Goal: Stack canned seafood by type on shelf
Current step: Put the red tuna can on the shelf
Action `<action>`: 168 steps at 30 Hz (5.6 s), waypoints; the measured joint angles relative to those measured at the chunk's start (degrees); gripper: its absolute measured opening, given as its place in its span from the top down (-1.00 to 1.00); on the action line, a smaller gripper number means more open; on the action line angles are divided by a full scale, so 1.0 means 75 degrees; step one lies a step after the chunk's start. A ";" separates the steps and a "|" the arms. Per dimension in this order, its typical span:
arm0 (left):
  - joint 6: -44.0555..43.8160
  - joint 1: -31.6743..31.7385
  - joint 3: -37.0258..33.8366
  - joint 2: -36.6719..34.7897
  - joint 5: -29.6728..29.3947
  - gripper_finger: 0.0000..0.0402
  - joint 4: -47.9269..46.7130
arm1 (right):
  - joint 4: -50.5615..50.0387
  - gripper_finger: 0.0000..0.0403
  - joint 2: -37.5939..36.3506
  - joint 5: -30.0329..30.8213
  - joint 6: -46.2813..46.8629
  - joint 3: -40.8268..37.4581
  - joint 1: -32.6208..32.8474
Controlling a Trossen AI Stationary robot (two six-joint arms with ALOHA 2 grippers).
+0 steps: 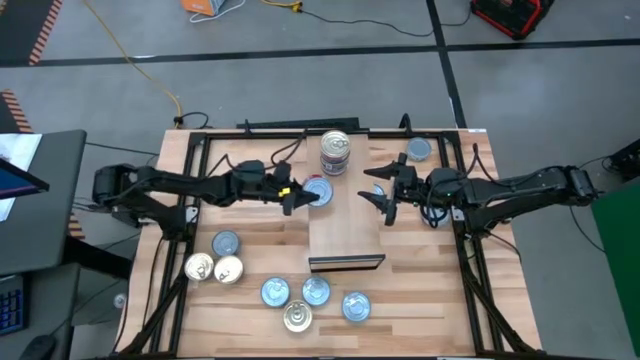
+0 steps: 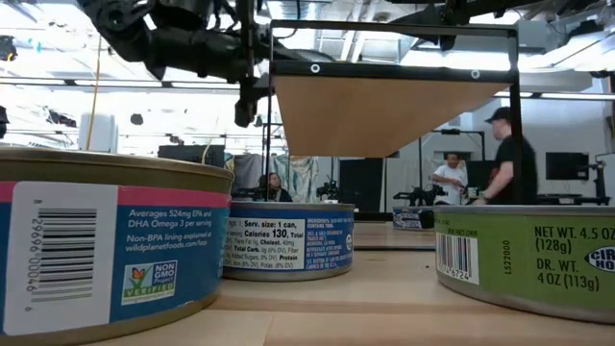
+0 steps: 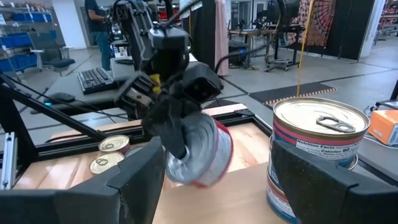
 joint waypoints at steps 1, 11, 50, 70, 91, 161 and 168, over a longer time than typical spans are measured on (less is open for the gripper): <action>-0.0074 -0.0011 0.0023 0.0075 -0.0121 0.34 0.0002 | 0.0002 -0.58 0.0000 -0.0002 -0.0006 0.0000 0.0000; -0.0966 -0.0104 0.0509 0.0766 -0.0249 0.33 0.0084 | 0.0024 -0.58 0.0000 -0.0008 -0.0061 0.0000 -0.0044; 0.6952 -0.2215 0.1329 -0.0678 -0.3008 -0.25 -0.3342 | -0.0197 -0.58 0.0000 -0.0017 -0.0035 0.0000 -0.0061; 1.0130 -0.3143 0.1332 0.0647 -0.5173 -0.25 -0.2530 | 0.0006 -0.58 0.0000 -0.0020 0.0013 0.0000 -0.0087; 1.1008 -0.2387 0.1645 0.1628 -0.5539 -0.25 -0.1484 | 0.0008 -0.58 0.0000 -0.0021 -0.0064 0.0000 -0.0087; 0.5840 -0.3631 0.0682 -0.1496 -0.4671 -0.25 -0.3979 | -0.0204 -0.58 0.2232 0.1804 -0.0772 0.0003 -0.0414; 0.5464 -0.3427 0.0682 -0.1271 -0.5593 -0.25 -0.4185 | -0.0118 -0.58 0.2090 0.0766 -0.0716 0.0337 -0.0242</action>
